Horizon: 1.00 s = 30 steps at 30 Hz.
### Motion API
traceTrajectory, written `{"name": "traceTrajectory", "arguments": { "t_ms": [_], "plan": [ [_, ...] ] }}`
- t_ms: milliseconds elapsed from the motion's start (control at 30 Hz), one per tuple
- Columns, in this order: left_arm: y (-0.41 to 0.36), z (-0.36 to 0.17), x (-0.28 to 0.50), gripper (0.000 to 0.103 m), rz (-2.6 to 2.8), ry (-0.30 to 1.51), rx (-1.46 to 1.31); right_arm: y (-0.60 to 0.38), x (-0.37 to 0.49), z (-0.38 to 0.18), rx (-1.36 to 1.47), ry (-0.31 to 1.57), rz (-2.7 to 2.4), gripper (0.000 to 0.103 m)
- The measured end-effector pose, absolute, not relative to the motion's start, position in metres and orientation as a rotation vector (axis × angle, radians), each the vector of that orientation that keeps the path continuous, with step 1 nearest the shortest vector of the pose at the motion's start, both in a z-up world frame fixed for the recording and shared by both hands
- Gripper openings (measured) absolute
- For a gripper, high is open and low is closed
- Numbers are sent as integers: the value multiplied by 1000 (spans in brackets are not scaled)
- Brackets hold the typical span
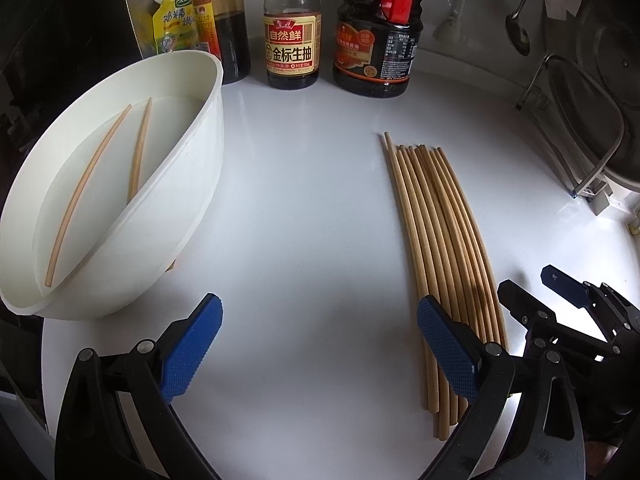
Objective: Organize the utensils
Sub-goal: 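Move both open tools back toward the chopstick pile, then close the right tool on a chopstick while the left tool grasps another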
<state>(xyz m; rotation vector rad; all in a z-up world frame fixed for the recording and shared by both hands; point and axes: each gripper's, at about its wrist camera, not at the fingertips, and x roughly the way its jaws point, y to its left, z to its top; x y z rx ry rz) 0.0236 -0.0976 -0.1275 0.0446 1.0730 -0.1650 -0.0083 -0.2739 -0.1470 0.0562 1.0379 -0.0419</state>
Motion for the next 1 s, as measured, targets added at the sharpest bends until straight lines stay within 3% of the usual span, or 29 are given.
{"name": "traceTrajectory", "arguments": {
  "t_ms": [1000],
  "plan": [
    [-121,-150,36,96,-199,1124,42,-298,-12,-158,32,1049,-69,60]
  ]
}}
